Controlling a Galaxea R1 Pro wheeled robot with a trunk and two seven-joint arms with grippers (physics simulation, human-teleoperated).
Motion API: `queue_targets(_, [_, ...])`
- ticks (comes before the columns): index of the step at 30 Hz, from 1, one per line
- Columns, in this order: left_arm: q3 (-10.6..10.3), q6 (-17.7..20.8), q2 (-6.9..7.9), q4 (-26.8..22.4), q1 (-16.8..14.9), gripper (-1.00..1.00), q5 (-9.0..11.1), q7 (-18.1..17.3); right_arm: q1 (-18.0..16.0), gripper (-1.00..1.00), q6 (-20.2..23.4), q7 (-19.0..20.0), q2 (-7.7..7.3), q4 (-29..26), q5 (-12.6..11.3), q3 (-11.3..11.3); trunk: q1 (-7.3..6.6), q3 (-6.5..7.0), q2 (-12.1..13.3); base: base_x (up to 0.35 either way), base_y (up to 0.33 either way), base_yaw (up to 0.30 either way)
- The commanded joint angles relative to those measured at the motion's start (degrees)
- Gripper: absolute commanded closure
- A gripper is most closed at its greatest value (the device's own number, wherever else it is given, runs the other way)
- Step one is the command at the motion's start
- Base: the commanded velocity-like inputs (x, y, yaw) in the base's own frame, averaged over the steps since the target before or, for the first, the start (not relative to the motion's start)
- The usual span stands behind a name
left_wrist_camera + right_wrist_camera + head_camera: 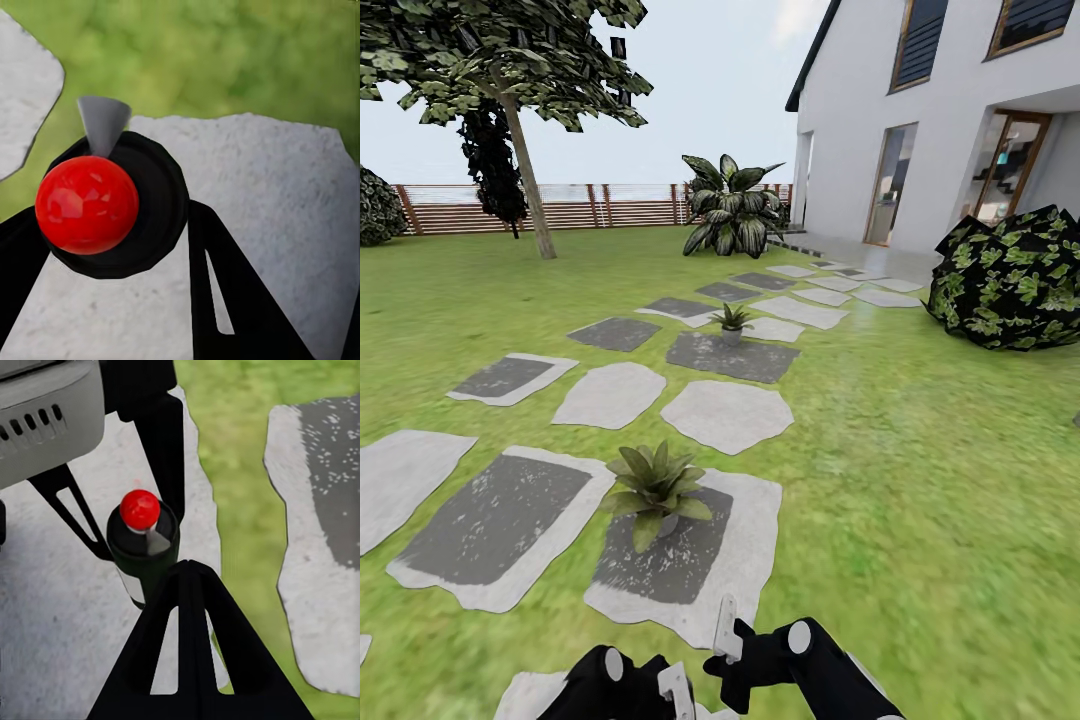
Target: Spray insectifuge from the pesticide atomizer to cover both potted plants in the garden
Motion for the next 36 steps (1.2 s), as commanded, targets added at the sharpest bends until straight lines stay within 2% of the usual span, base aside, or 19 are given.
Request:
queue_targets(1, [0.2, 0.0, -0.06, -0.1, 0.0, 1.0, -0.2, -0.3, 0.0, 1.0, -0.5, 0.1, 0.01, 0.0, 0.6, -0.1, -0.01, -0.06, 0.0, 0.0, 0.0, 0.0])
queue_targets(13, [0.2, 0.0, -0.22, 0.0, -0.1, 1.0, -0.2, -0.6, 0.0, 1.0, -0.5, 0.1, 0.01, 0.4, 0.6, 0.0, -0.01, -0.06, 0.0, 0.0, 0.0, 0.0])
queue_targets(25, [0.1, -0.1, -1.34, 0.0, -0.1, 1.0, 0.2, -0.6, 0.0, 1.0, -0.5, 0.1, 0.01, 0.4, 0.6, 0.0, -0.01, -0.06, 0.0, 0.0, 0.0, 0.0])
queue_targets(34, [0.1, -0.2, -1.22, 0.0, -0.3, 1.0, 1.1, -1.3, 0.0, 1.0, -0.5, 0.1, 0.01, 0.4, 0.6, 0.0, -0.01, -0.06, 0.0, 0.0, 0.0, 0.0])
queue_targets(36, [0.1, -0.2, -1.1, 0.1, -0.9, 1.0, 1.1, -2.6, 0.0, 1.0, -0.5, 0.1, 0.01, 0.4, 0.6, 0.0, -0.01, -0.06, 0.0, 0.0, 0.0, 0.0])
